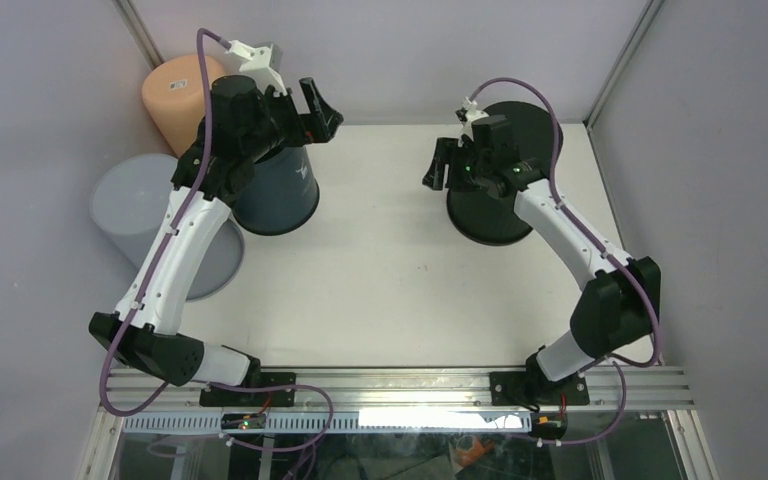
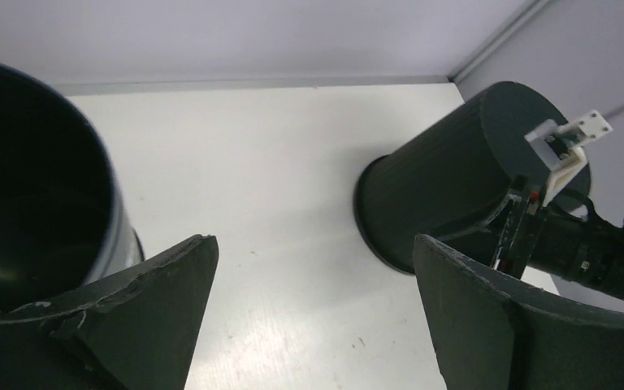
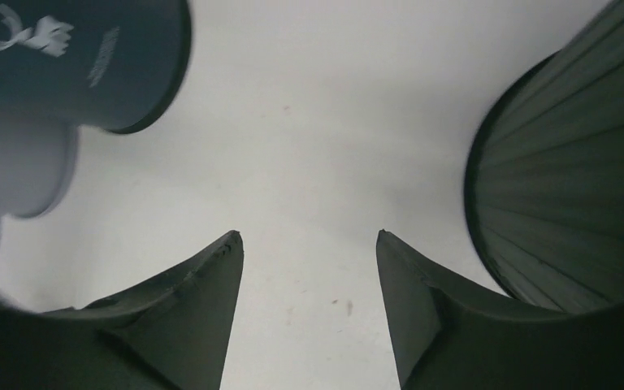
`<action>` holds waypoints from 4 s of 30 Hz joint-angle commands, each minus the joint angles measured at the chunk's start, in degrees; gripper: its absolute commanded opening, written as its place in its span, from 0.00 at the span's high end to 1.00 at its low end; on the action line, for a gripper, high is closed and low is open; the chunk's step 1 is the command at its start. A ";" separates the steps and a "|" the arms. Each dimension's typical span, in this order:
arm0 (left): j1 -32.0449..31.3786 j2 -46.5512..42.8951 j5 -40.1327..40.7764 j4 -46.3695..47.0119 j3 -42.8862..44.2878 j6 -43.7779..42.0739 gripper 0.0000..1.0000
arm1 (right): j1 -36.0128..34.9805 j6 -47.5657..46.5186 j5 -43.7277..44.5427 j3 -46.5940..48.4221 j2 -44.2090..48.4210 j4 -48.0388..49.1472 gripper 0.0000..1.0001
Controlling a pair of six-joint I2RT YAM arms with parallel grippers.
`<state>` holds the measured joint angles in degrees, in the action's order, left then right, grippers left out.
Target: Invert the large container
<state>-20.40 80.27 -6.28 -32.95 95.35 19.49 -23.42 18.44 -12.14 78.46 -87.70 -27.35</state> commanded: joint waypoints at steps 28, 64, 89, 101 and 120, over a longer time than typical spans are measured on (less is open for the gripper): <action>3.07 18.32 23.17 -15.36 18.02 -8.40 0.07 | 7.54 0.98 1.01 -4.27 12.98 5.07 0.33; -6.73 19.61 -13.33 3.53 26.05 9.92 1.00 | 21.89 13.77 -24.10 -11.23 21.99 9.05 0.20; 1.53 10.87 -29.98 25.40 11.80 27.54 1.00 | 14.01 43.93 -24.63 -50.31 15.89 84.85 0.20; 2.21 13.65 -39.05 33.00 11.25 36.50 1.00 | 12.88 43.68 -24.62 -52.87 13.08 108.60 0.25; 4.20 14.52 -35.38 27.78 6.06 30.70 0.69 | 12.87 45.44 -24.65 -45.41 21.59 87.43 1.00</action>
<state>-15.75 97.38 -41.91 -7.42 101.84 53.23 -9.74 67.85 -39.18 26.59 -76.71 75.94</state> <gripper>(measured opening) 0.188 0.033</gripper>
